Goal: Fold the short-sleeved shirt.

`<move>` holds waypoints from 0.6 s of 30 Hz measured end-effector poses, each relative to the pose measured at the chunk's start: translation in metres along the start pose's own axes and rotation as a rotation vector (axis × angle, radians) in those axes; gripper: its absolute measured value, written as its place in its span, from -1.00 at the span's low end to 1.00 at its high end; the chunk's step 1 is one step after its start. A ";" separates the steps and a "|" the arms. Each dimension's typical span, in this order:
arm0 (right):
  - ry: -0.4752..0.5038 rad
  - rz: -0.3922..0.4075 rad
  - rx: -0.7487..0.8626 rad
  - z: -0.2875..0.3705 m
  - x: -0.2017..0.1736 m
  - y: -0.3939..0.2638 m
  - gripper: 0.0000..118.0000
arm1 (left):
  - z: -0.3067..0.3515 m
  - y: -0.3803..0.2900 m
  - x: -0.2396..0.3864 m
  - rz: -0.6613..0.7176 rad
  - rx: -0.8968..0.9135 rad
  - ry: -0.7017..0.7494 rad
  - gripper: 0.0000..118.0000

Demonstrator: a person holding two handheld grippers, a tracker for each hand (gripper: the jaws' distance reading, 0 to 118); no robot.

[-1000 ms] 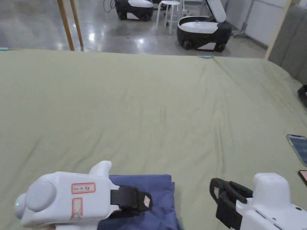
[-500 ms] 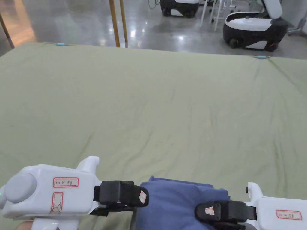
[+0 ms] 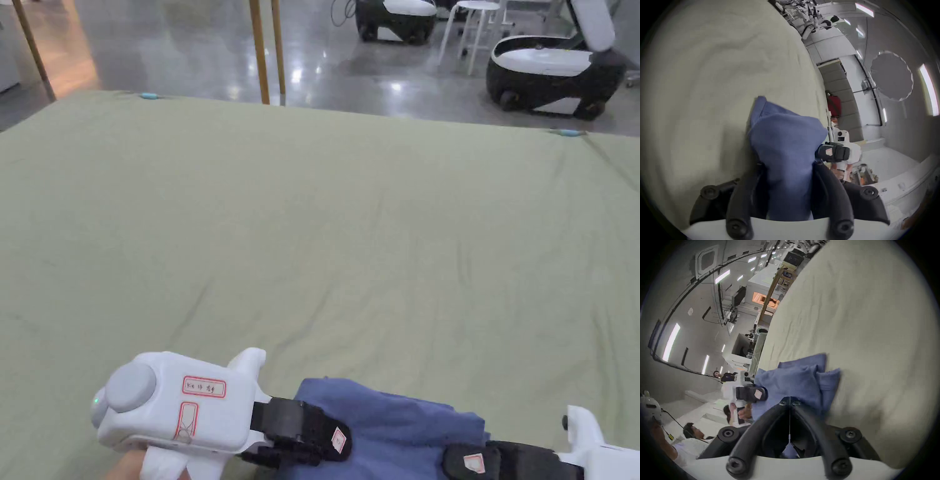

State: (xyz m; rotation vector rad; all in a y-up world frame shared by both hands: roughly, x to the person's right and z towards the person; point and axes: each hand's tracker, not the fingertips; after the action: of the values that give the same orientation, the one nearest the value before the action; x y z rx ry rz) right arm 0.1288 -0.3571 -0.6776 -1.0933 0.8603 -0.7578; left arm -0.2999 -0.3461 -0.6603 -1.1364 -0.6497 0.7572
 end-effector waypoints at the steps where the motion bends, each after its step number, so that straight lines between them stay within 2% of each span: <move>1: -0.009 0.015 0.012 0.004 -0.008 0.000 -0.98 | 0.015 0.006 0.000 -0.002 -0.007 0.009 -0.38; 3: -0.005 0.030 0.040 0.014 -0.019 -0.001 -0.98 | 0.055 0.016 -0.008 -0.001 0.001 0.025 -0.38; 7: -0.017 0.076 0.105 0.025 -0.041 -0.001 -0.98 | 0.170 0.043 -0.046 -0.031 0.051 0.221 -0.38; 12: -0.040 0.081 0.145 0.026 -0.049 0.002 -0.98 | 0.296 0.072 -0.113 0.010 0.101 0.372 -0.38; 15: -0.066 0.081 0.162 0.023 -0.050 0.006 -0.98 | 0.336 0.089 -0.146 0.021 0.104 0.378 -0.38; 18: -0.084 0.062 0.170 0.018 -0.046 0.010 -0.98 | 0.338 0.097 -0.151 0.041 0.120 0.398 -0.37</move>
State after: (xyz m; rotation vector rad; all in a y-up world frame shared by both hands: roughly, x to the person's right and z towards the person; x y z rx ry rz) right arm 0.1242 -0.3068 -0.6731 -0.9371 0.7419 -0.7145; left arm -0.6732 -0.2600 -0.6650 -1.1498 -0.2443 0.5729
